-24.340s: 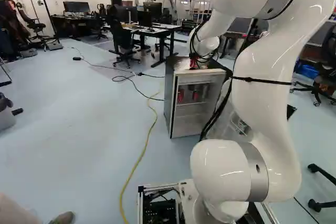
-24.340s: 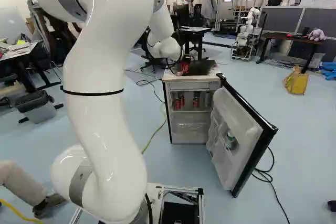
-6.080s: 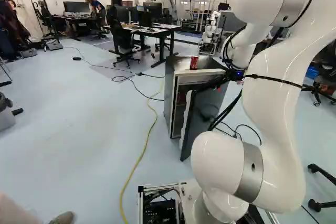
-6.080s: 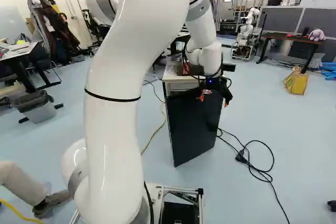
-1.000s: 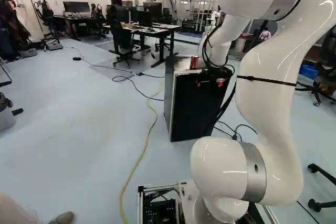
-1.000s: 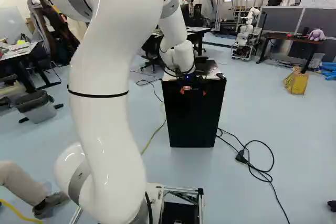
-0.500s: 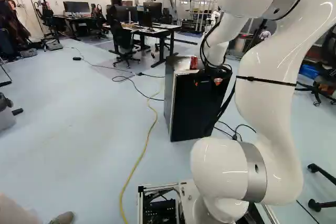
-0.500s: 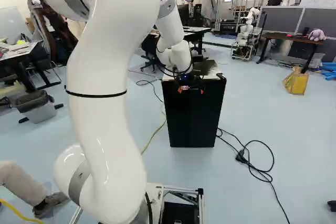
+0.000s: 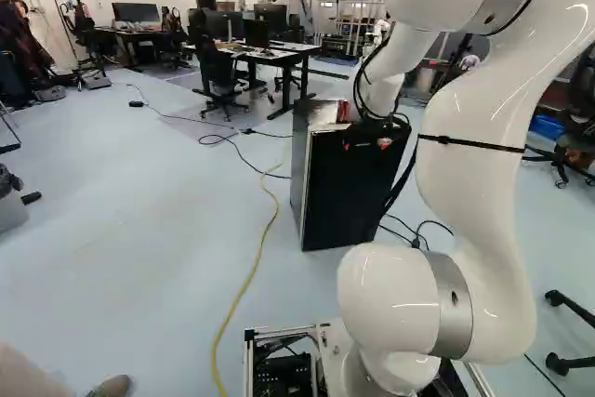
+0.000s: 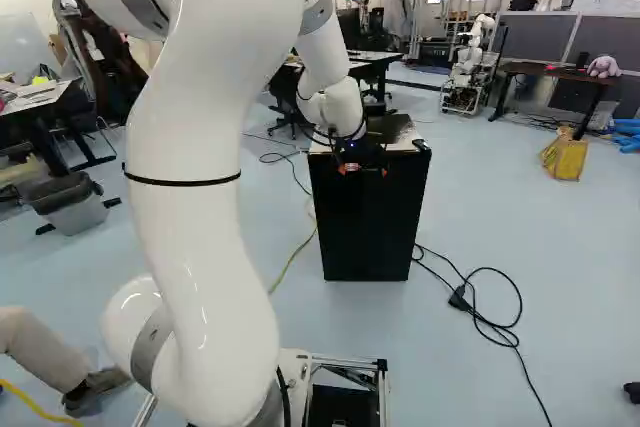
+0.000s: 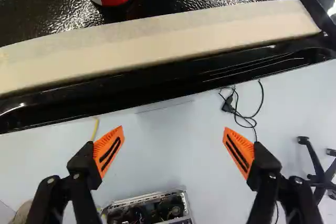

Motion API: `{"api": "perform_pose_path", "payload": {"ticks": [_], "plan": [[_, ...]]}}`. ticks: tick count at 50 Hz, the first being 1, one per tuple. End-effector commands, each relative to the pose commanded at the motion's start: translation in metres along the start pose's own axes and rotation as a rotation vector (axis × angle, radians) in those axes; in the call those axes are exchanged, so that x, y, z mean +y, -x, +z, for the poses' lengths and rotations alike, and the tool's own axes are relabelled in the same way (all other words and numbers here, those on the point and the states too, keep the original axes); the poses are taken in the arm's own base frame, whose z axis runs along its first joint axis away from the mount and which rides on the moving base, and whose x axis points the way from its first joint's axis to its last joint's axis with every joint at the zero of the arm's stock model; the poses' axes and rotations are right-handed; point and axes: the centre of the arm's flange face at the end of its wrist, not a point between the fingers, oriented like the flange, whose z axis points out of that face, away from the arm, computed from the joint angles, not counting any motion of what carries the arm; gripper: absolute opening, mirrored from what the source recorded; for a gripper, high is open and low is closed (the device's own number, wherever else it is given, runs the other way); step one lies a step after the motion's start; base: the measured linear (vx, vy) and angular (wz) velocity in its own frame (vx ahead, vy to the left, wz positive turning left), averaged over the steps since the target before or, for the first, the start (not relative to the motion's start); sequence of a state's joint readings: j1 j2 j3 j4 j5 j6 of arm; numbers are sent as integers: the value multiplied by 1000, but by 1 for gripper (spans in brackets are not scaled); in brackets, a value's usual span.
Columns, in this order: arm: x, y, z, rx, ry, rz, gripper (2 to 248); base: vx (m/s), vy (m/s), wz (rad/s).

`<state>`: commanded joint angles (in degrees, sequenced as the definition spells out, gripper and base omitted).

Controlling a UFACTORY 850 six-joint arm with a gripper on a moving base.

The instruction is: Grab a drink from the fridge

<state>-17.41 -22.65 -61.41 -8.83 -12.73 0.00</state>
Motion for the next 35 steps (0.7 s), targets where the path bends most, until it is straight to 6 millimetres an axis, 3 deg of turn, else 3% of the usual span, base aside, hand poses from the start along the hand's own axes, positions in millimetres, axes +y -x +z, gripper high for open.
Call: {"api": "perform_pose_path", "payload": {"ticks": [35], "plan": [[-1,-8,1,59,0,-1,247,0,0,0]]}}
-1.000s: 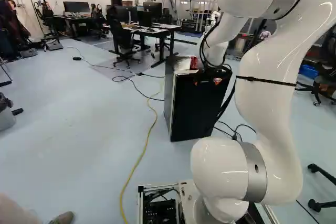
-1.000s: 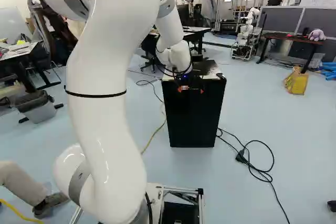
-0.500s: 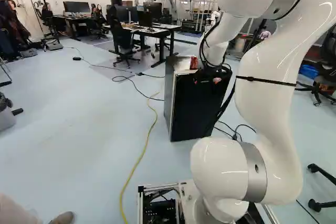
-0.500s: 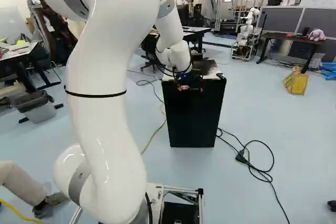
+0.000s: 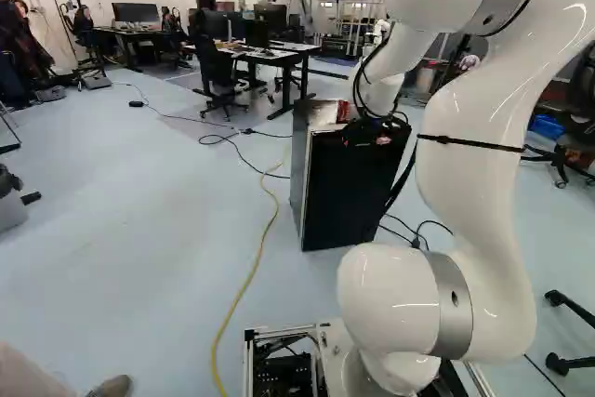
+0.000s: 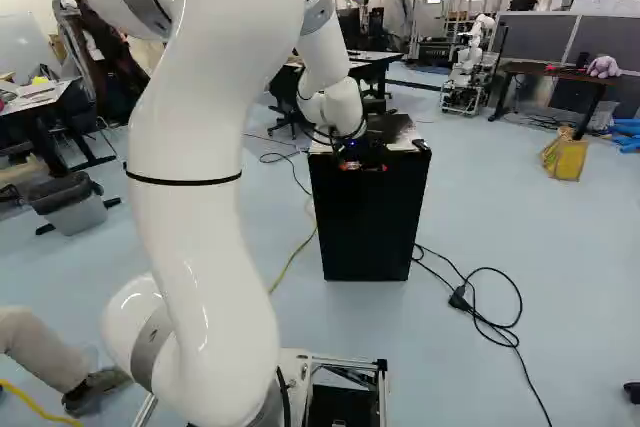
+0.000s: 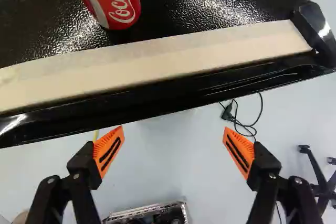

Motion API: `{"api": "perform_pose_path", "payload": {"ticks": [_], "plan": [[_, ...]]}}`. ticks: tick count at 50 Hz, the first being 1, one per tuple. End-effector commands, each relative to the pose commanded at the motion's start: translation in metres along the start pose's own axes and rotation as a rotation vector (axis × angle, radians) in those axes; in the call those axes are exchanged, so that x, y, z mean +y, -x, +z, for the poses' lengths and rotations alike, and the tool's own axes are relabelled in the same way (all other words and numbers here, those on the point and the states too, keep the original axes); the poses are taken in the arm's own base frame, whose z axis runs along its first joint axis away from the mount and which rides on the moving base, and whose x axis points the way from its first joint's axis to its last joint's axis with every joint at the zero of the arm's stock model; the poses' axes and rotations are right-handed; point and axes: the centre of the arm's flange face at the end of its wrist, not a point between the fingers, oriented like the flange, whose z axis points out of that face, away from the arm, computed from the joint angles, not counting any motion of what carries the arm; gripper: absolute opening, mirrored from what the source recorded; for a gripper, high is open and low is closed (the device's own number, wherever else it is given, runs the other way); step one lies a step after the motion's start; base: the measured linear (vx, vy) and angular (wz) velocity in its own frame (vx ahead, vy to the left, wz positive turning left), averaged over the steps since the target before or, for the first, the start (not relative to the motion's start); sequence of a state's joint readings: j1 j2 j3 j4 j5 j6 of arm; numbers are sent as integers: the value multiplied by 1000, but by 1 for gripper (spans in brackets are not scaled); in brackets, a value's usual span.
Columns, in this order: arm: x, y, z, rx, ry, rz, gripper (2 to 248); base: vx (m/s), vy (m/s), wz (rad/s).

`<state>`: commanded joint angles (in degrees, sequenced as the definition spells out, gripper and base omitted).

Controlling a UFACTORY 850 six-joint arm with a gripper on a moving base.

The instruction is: Grab a drink from the fridge

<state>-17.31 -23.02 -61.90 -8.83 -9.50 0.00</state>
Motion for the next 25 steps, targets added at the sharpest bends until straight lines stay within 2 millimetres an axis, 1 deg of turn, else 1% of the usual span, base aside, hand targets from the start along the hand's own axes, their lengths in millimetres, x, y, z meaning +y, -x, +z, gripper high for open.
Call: {"api": "perform_pose_path", "payload": {"ticks": [25], "plan": [[0,-2,0,31,0,0,247,0,0,0]]}}
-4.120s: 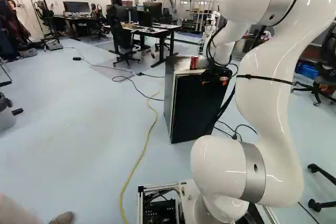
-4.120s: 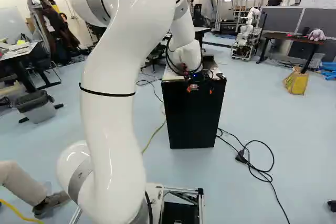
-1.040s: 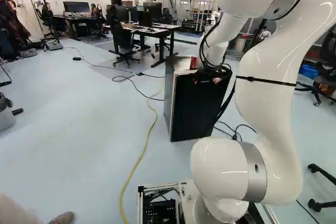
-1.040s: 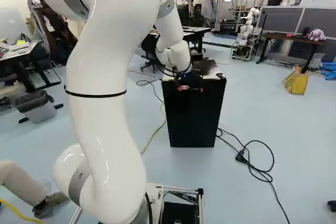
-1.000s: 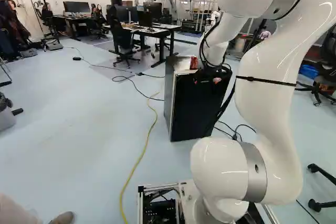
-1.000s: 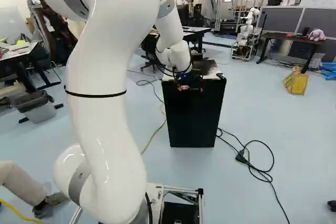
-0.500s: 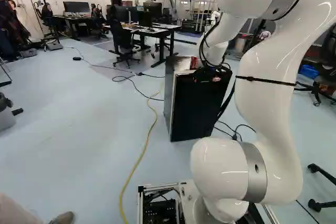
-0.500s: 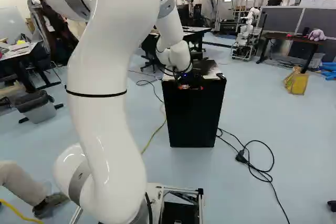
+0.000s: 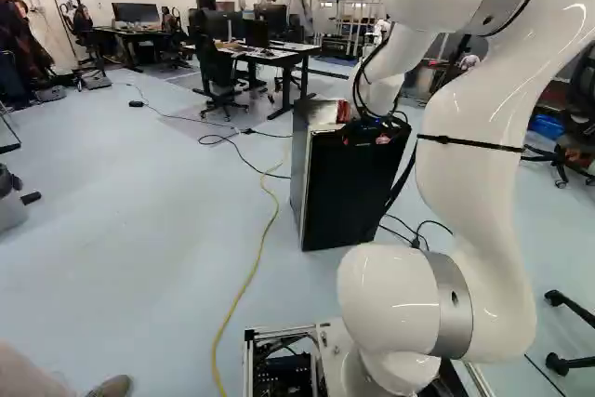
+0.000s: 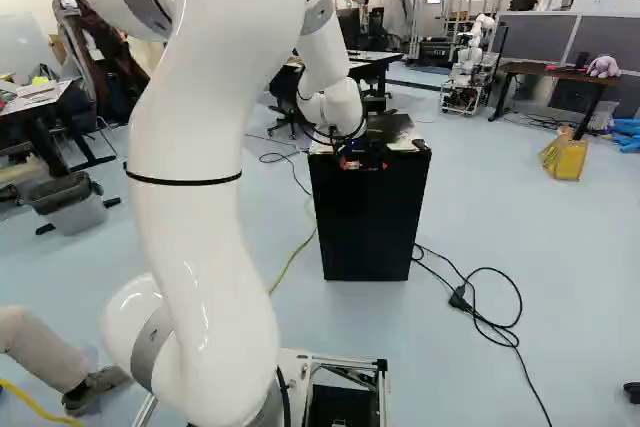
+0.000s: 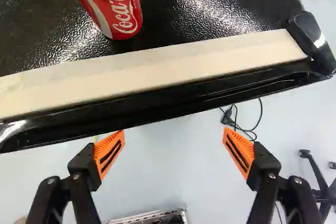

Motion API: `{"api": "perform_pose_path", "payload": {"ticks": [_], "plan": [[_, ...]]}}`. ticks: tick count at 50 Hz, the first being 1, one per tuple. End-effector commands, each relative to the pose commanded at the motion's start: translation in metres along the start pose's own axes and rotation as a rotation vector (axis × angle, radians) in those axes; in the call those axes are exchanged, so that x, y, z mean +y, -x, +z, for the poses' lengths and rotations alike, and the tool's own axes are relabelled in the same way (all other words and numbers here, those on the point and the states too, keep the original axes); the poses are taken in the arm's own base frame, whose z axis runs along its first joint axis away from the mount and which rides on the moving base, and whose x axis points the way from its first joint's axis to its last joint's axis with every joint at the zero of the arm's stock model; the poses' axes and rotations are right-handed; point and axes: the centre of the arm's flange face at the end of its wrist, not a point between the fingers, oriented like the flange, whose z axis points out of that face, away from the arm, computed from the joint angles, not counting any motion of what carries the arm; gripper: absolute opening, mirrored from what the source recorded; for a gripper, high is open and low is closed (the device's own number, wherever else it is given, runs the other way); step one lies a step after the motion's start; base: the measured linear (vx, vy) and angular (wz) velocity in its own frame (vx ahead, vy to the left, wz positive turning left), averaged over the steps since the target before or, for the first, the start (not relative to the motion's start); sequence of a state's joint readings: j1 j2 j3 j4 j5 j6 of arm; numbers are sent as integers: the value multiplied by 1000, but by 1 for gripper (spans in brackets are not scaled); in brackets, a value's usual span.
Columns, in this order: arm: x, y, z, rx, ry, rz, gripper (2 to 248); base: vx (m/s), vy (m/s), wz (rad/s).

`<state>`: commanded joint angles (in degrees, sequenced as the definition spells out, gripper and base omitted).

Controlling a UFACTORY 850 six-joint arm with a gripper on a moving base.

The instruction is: Grab a drink from the fridge

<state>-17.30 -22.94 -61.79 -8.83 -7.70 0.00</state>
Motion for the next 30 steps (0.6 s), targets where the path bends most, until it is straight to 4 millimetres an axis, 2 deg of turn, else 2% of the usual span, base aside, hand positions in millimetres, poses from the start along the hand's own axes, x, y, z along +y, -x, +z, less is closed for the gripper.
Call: {"api": "perform_pose_path", "payload": {"ticks": [30], "plan": [[-14,42,-30,-22,-12,-13,247,0,0,0]]}}
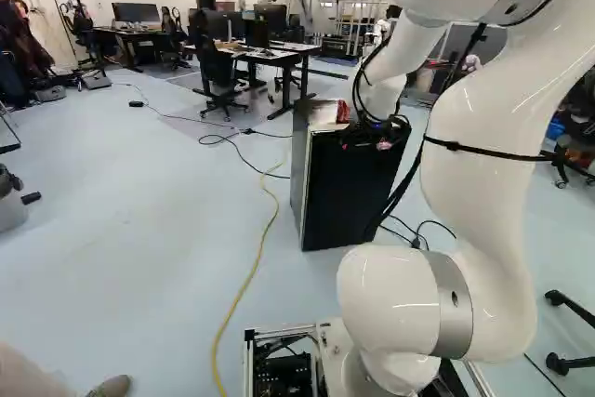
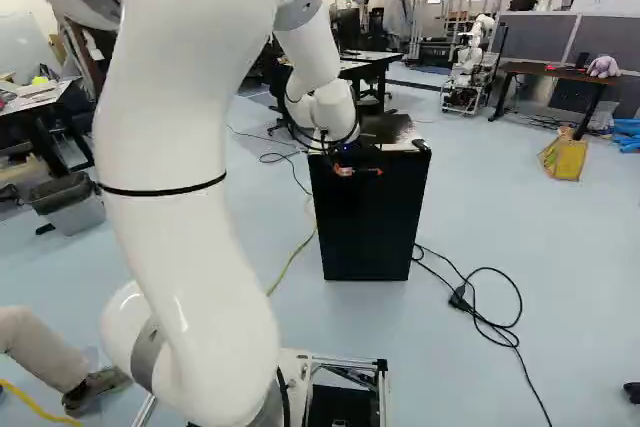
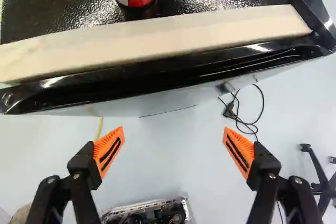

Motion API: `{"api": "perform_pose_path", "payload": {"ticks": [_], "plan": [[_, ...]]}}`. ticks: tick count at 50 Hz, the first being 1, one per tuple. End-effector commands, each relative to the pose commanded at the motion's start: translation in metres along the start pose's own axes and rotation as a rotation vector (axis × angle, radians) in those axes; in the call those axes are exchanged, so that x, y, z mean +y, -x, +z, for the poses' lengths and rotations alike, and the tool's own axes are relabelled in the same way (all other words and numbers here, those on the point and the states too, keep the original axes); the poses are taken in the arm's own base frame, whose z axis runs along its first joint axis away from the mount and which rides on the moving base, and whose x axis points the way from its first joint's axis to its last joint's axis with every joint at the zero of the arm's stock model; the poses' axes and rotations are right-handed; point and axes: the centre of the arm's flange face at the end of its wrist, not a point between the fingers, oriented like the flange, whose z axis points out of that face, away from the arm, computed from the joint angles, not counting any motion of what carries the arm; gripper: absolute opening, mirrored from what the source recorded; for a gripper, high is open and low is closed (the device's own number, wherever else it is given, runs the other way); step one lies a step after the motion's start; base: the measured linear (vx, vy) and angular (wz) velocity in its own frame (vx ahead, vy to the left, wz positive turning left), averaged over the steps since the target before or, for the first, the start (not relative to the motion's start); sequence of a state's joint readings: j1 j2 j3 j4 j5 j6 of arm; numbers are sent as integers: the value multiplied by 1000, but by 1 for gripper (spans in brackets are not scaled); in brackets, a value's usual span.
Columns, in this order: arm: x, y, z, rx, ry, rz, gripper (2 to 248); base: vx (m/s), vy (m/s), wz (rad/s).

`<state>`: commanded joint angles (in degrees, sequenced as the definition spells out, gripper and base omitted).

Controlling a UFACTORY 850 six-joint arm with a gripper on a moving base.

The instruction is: Grab a drink from the fridge

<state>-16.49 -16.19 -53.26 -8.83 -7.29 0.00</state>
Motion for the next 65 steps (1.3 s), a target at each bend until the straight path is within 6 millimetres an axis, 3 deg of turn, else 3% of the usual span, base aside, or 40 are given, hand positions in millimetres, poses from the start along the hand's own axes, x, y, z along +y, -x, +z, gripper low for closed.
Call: {"api": "perform_pose_path", "payload": {"ticks": [44,65], "plan": [[-27,49,-54,309,-26,-25,247,0,0,0],[-34,41,-68,525,-34,-2,247,0,0,0]]}}
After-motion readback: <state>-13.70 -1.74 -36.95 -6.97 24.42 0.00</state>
